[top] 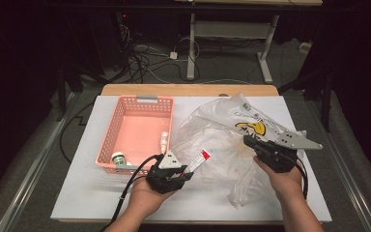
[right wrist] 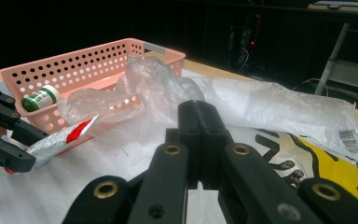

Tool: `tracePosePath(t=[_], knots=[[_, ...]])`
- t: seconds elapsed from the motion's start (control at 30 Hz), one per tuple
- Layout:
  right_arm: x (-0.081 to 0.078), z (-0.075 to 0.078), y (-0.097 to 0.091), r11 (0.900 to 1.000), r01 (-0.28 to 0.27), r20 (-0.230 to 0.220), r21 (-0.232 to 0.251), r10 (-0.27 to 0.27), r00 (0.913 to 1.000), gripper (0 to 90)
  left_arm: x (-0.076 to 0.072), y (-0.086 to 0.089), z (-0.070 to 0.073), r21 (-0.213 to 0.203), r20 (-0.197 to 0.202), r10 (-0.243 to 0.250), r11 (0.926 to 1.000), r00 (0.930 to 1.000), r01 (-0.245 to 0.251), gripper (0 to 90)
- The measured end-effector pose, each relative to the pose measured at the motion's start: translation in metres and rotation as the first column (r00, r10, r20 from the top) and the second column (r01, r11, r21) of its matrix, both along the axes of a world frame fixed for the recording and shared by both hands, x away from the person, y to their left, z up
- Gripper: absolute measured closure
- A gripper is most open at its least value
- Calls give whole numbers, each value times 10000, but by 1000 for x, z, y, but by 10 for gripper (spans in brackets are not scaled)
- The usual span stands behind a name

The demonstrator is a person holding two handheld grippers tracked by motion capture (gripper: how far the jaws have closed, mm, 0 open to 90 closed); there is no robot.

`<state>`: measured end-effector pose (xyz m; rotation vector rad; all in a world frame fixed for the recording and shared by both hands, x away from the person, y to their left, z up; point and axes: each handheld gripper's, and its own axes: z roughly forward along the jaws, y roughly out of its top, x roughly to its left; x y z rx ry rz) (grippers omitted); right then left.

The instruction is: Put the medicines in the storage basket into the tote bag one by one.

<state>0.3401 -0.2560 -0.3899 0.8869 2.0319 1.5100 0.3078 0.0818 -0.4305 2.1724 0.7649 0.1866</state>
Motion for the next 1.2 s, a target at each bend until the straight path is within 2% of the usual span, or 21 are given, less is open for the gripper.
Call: tracePosePath(t=[0.33, 0.43, 0.6, 1.2], knots=[[-2, 2, 1, 10000, -51, 81, 4, 51, 10000, 900, 1, -6, 3, -83, 67, 3, 10000, 10000, -2, 667], [-3, 3, 0, 10000, -14, 117, -20, 14, 9999, 900, 1, -12, 6, -35, 170, -41, 10000, 9998, 41, 667], [-3, 4, -1, 10000, -19, 138, 90, 18, 9999, 900, 5, -24, 7, 7, 120, -128, 9999, 9998, 128, 667], [-3, 6, 1, 9996, -130, 197, 233, 125, 9997, 900, 35, -64, 1, 388, 36, -52, 9992, 10000, 50, 667]])
